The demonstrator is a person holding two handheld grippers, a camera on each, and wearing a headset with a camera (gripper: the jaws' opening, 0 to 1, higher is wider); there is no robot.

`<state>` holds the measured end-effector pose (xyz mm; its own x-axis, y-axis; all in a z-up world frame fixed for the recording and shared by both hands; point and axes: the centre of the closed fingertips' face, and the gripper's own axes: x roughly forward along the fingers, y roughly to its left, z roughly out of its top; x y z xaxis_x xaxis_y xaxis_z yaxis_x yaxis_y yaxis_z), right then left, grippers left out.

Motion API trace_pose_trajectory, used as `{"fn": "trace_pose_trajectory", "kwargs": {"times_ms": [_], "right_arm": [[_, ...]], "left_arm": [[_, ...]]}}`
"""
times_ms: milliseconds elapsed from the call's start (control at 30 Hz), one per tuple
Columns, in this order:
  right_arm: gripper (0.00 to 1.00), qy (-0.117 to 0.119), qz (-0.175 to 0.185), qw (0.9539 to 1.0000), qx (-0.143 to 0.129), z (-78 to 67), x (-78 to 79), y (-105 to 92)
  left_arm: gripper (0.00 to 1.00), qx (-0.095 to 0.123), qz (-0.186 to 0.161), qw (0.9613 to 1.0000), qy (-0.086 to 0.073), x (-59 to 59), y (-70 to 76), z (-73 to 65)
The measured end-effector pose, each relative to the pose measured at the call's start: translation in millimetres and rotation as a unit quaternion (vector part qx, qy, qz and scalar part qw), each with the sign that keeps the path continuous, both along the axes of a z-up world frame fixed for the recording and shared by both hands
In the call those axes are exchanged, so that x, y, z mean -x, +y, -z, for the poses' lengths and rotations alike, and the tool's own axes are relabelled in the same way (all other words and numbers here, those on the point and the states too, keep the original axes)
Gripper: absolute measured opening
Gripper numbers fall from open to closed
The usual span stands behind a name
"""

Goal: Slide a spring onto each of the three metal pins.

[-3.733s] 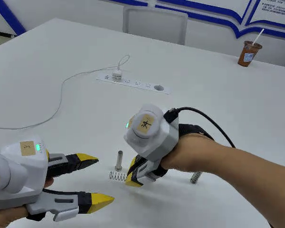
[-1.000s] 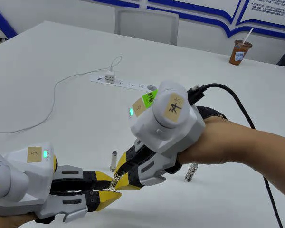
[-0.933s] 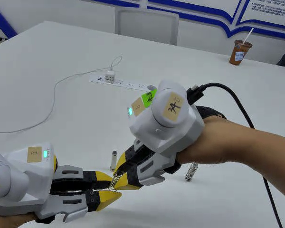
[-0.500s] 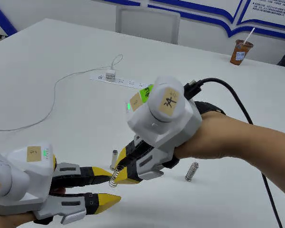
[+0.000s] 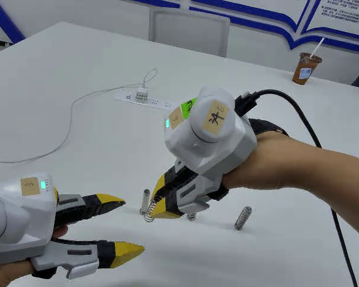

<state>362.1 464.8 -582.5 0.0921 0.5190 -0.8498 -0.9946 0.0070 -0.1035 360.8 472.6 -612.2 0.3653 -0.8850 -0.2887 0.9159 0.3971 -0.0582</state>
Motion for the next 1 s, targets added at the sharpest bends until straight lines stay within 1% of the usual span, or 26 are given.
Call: {"fn": "trace_pose_trajectory", "kwargs": {"times_ms": [267, 367, 467, 533, 633, 767, 900, 1000], "right_arm": [[0.12, -0.012, 0.01, 0.9999, 0.002, -6.3, -18.8, 0.1], [0.12, -0.021, 0.015, 0.9996, 0.007, -5.6, -28.4, -0.2], [0.12, -0.023, 0.023, 0.9994, 0.006, -4.5, -38.5, 0.7], [0.12, -0.027, 0.028, 0.9992, 0.01, -2.3, -44.9, 0.2], [0.12, -0.024, 0.034, 0.999, 0.014, 2.2, -51.2, -0.7], [0.12, -0.021, 0.04, 0.9988, 0.02, 7.3, -57.2, -0.8], [0.12, -0.015, 0.041, 0.9988, 0.02, 11.0, -58.9, 1.5], [0.12, -0.011, 0.042, 0.9987, 0.027, 15.5, -59.6, 1.1]], "left_arm": [[0.61, 0.006, -0.01, 0.9999, 0.003, -2.6, 1.5, -0.7], [0.64, 0.007, -0.012, 0.9999, 0.003, -3.3, 2.2, -1.0], [0.67, 0.01, -0.016, 0.9998, 0.004, -3.8, 3.0, -1.3], [0.68, 0.011, -0.018, 0.9998, 0.005, -3.9, 3.8, -1.1], [0.7, 0.012, -0.021, 0.9997, 0.01, -3.4, 5.0, 0.4], [0.73, 0.015, -0.025, 0.9995, 0.012, -4.3, 6.6, 0.6], [0.74, 0.017, -0.027, 0.9994, 0.014, -5.7, 7.2, 0.2], [0.76, 0.018, -0.028, 0.9993, 0.014, -6.7, 7.3, -0.2]]}}
